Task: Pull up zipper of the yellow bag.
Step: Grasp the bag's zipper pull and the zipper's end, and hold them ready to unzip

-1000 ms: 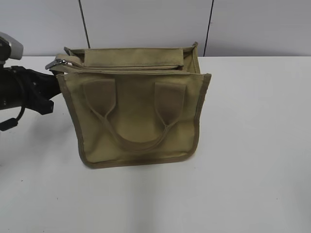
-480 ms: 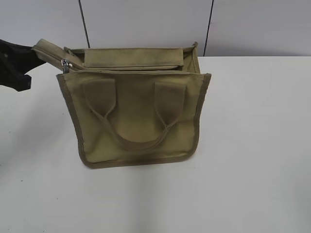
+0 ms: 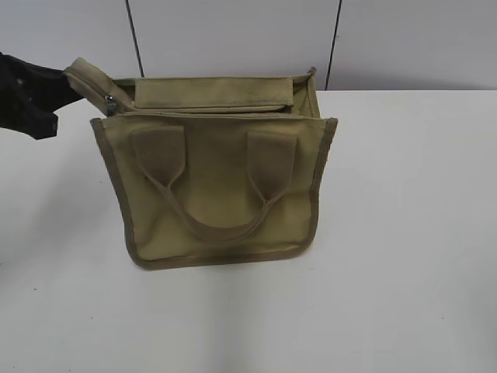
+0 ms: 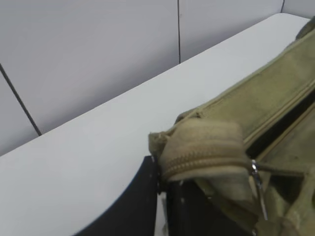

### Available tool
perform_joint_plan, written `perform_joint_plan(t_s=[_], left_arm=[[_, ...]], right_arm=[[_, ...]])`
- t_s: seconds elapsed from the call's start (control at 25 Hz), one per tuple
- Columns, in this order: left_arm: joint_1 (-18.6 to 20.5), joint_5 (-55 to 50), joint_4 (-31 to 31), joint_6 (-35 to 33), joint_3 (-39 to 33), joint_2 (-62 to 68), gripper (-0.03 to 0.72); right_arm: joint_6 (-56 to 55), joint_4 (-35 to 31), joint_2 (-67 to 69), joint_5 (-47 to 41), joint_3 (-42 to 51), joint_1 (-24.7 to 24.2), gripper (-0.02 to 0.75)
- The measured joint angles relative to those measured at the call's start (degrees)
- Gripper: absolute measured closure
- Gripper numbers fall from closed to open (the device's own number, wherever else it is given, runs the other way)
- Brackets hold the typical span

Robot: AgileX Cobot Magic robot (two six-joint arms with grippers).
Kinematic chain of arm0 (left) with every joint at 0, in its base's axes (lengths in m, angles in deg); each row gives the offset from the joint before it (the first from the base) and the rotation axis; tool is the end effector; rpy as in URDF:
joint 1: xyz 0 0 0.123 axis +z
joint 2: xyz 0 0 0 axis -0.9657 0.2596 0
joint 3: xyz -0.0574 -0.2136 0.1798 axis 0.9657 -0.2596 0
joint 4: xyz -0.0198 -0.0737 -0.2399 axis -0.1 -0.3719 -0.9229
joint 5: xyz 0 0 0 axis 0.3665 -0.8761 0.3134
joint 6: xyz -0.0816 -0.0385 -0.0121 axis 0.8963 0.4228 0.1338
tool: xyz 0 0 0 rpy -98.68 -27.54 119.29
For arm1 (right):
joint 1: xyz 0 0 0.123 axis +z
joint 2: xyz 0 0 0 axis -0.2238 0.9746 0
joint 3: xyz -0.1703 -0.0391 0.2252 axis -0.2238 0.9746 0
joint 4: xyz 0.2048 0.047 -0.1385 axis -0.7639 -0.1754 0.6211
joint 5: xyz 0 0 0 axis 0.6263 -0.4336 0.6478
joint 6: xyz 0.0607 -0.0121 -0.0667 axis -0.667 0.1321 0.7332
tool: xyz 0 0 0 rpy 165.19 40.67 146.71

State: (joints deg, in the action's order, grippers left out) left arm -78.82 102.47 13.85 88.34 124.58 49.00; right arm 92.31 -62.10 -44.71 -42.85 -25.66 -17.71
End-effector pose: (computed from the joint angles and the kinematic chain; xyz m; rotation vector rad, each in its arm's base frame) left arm 0.2716 -0.0660 0.2439 0.7331 1.7811 -0.3557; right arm -0.0027 0.0091 0.2656 0.0197 2.0986 0.0478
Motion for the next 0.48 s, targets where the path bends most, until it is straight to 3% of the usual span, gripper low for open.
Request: perform_joint_plan(t_s=[0.2, 0.48], left_arm=[[-0.3, -0.1, 0.9, 1.2, 1.1, 0.0, 0.68], [-0.3, -0.1, 1.7, 2.6, 2.5, 0.0, 0.68]], right_arm=[[-1.6, -0.8, 0.0, 7.8, -2.1, 0.0, 0.174], [2.5, -12.9, 11.0, 15.8, -2.1, 0.0, 0.174]])
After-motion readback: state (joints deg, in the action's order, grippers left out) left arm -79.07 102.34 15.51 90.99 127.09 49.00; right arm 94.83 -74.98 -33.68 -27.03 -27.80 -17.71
